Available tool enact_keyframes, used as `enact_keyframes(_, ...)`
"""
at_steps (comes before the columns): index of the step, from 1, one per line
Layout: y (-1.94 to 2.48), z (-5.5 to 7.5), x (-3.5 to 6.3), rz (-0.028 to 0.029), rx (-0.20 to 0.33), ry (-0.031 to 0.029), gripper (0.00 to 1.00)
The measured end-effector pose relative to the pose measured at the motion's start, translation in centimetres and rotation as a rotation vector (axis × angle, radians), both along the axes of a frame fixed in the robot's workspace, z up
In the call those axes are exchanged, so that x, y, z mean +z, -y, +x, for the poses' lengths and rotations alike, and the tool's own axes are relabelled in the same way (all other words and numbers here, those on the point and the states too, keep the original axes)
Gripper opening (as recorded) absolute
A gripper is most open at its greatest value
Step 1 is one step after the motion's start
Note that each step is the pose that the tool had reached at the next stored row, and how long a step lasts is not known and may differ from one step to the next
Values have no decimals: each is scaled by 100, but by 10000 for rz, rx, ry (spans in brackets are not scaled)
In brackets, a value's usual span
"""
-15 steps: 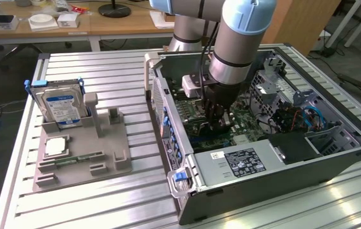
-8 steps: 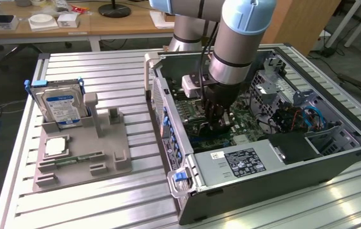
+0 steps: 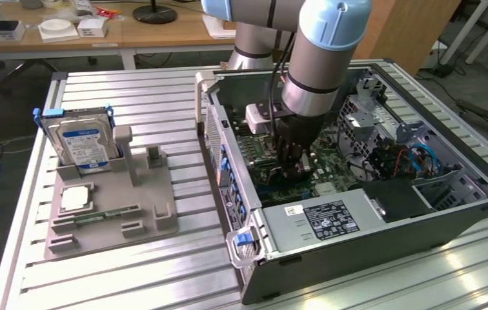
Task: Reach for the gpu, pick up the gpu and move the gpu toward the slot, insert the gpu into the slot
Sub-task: 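Insert the gpu into the slot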
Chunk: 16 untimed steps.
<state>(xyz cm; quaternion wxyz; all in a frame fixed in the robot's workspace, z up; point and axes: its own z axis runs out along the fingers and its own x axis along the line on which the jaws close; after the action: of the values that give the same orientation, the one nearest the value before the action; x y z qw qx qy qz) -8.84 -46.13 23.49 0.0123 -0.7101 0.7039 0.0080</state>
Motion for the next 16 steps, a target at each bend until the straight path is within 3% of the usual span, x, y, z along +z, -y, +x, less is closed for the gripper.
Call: enact_keyframes(16,-1,-1,-2,6,-2,-3,26)
